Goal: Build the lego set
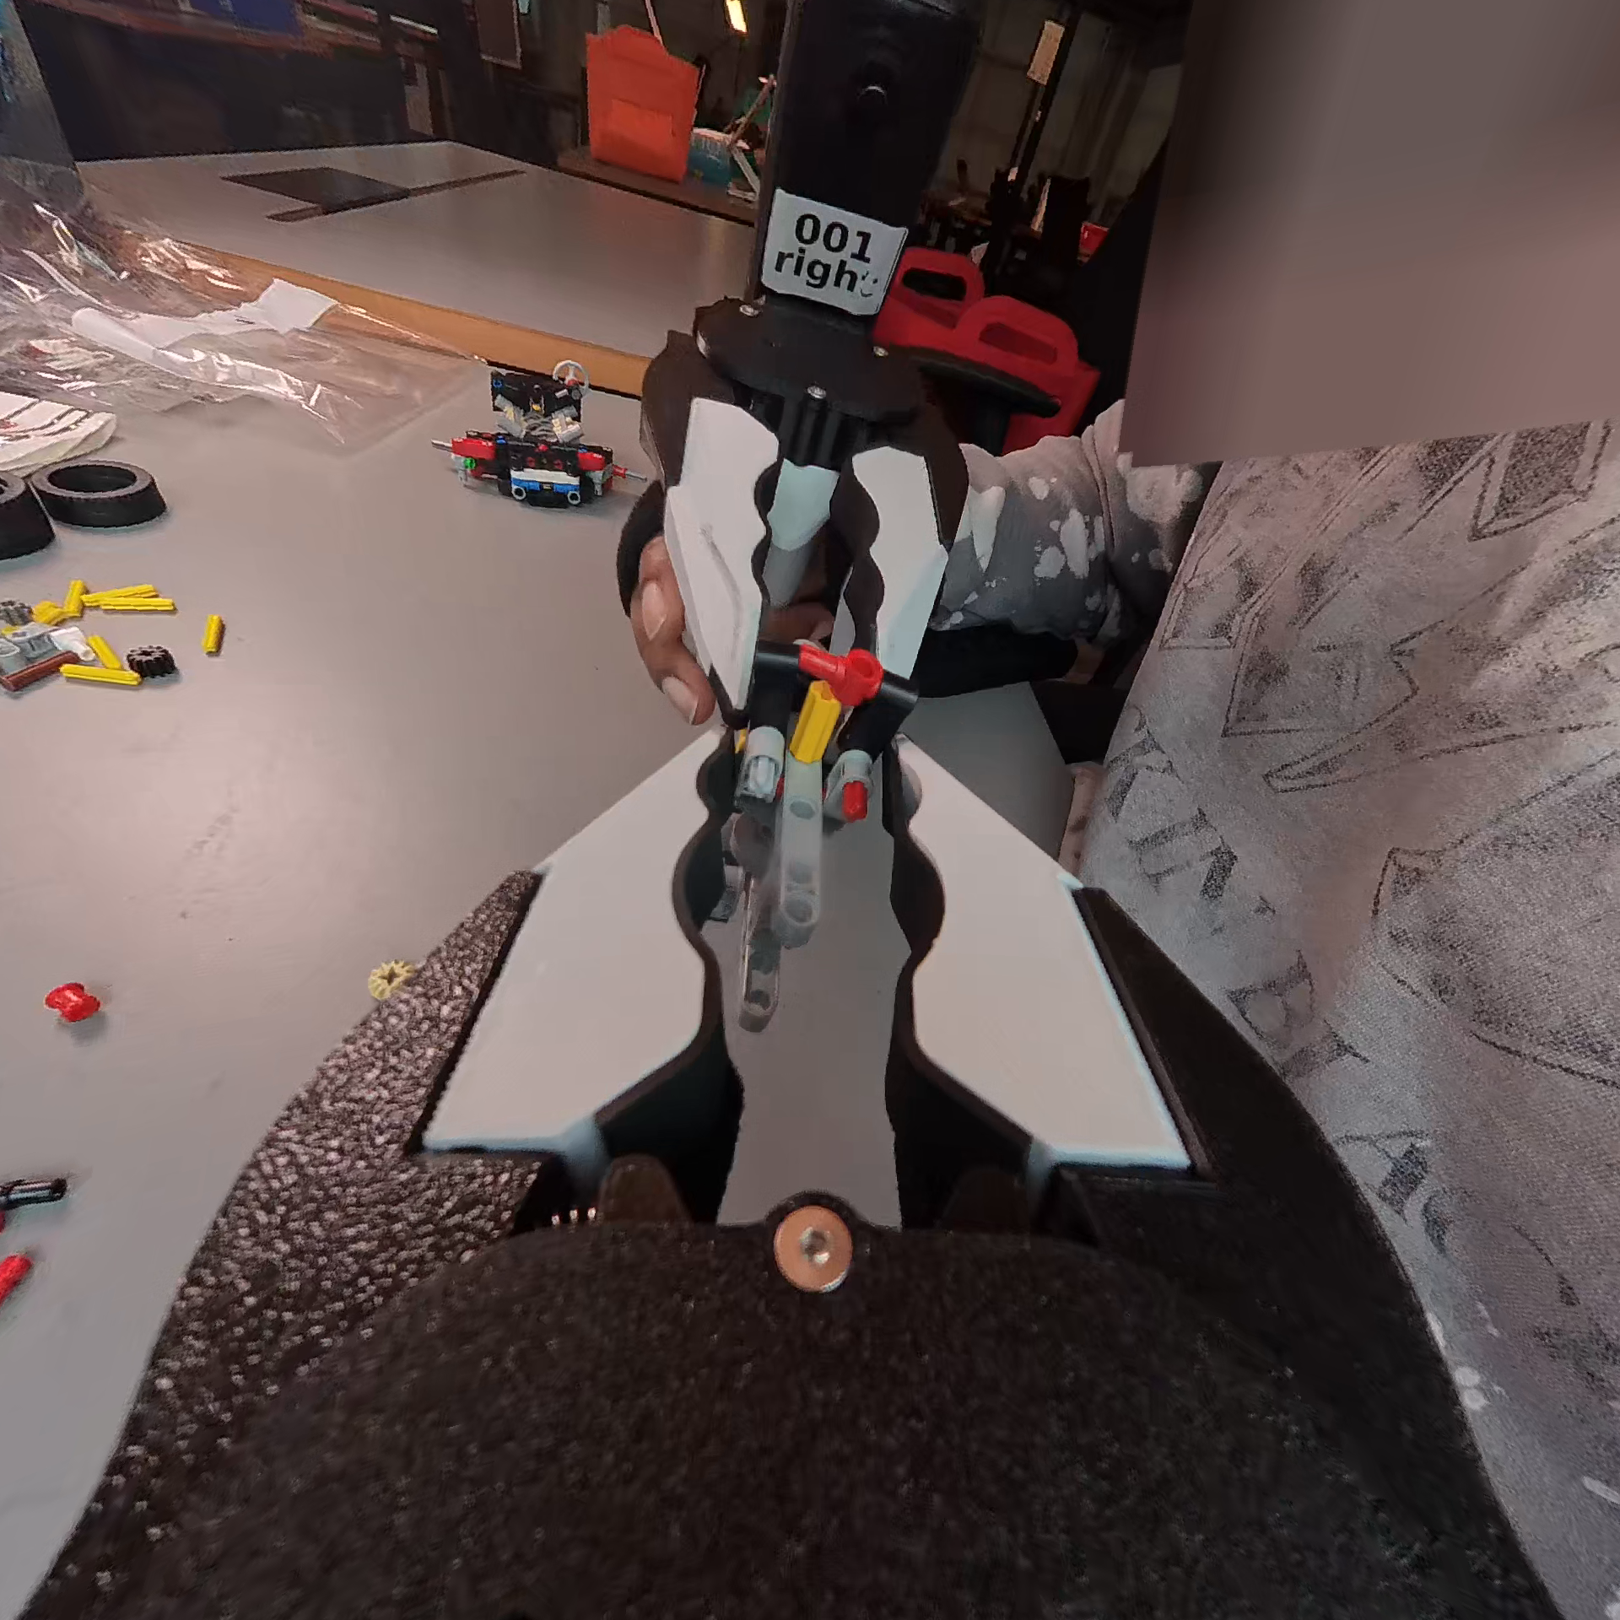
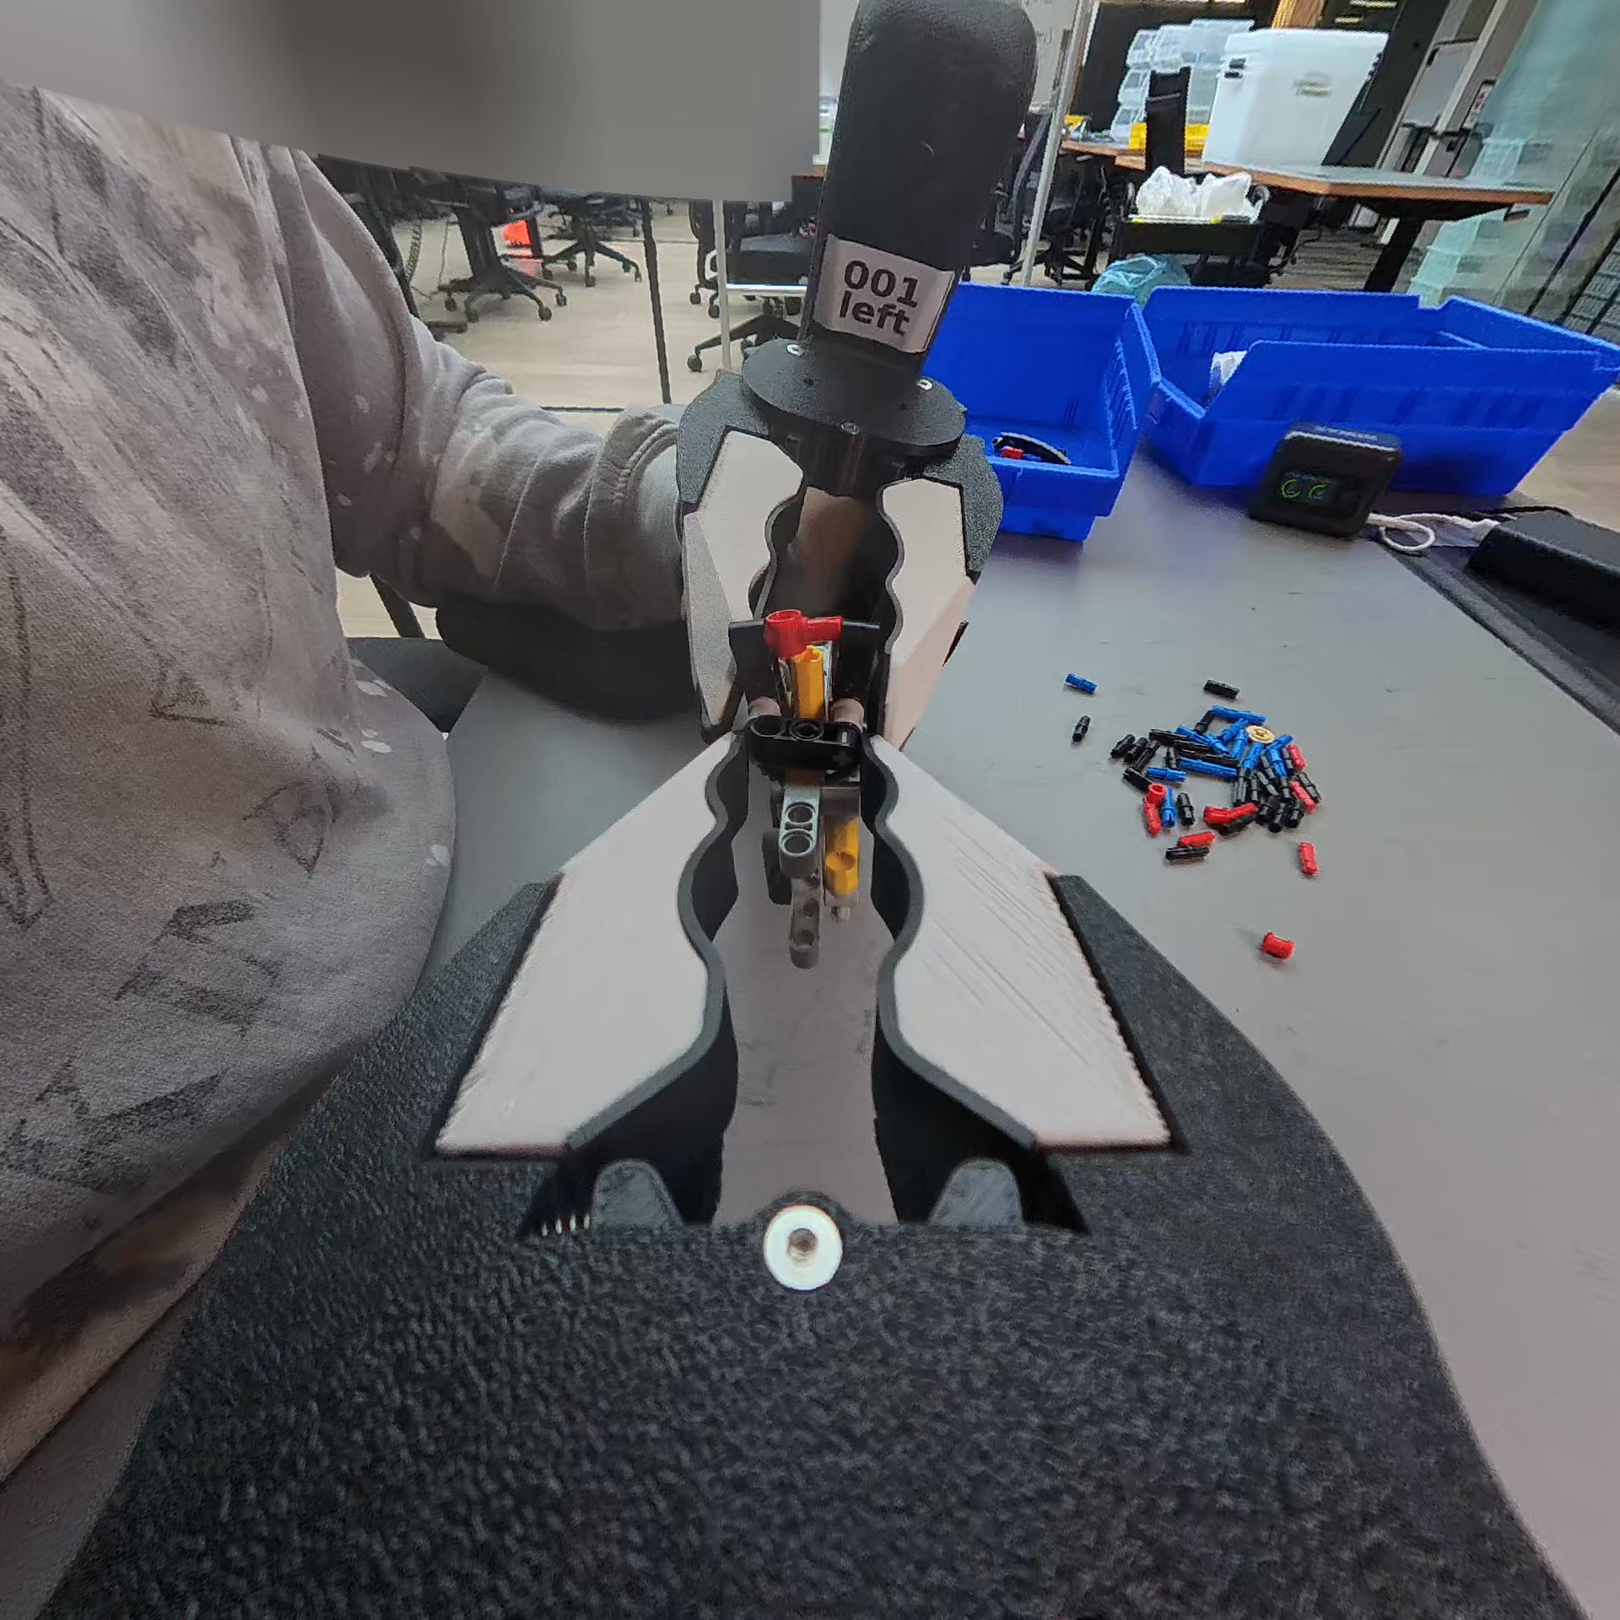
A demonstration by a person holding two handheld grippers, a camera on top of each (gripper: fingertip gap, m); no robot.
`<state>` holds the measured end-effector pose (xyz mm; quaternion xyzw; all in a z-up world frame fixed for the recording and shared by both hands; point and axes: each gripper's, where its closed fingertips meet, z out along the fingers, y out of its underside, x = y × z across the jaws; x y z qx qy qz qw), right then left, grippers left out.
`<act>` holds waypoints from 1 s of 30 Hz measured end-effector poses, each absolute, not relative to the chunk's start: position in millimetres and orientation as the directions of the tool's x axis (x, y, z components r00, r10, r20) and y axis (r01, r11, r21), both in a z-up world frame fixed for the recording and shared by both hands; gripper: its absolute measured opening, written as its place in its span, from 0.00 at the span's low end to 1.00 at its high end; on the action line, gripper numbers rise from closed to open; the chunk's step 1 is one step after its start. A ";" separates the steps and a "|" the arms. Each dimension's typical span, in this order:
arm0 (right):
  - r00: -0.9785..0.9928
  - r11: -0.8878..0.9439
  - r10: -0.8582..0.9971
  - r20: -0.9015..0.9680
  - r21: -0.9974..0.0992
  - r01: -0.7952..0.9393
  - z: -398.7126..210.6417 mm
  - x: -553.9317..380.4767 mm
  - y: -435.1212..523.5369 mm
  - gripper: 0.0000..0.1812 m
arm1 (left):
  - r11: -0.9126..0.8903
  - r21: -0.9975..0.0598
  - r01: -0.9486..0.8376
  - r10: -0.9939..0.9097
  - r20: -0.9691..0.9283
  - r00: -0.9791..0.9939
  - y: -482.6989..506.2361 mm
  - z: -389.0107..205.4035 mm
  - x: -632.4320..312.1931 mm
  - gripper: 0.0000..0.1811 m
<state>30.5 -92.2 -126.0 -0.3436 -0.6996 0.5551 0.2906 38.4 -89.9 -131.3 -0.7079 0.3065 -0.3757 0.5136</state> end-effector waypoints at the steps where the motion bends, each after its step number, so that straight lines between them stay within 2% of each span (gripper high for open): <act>1: -0.600 0.145 0.800 0.021 -0.976 0.159 -126.6 31.0 -93.5 0.13 | -0.292 -0.955 -0.056 -0.824 0.221 0.521 -91.5 -132.7 38.8 0.18; 16: -0.667 0.054 0.741 -0.079 -0.983 0.176 -130.8 37.0 -97.6 0.13 | -0.233 -0.950 -0.206 -0.835 0.087 0.544 -95.4 -145.7 42.9 0.16; 22: -0.627 -0.004 0.776 -0.072 -0.994 0.108 -117.1 29.1 -92.4 0.11 | -0.217 -0.966 -0.144 -0.812 0.096 0.576 -90.7 -131.9 34.3 0.16; 30: -0.625 -0.038 0.773 -0.107 -0.992 0.122 -115.5 30.6 -86.6 0.11 | -0.256 -0.964 -0.070 -0.797 0.170 0.580 -86.1 -125.7 34.3 0.15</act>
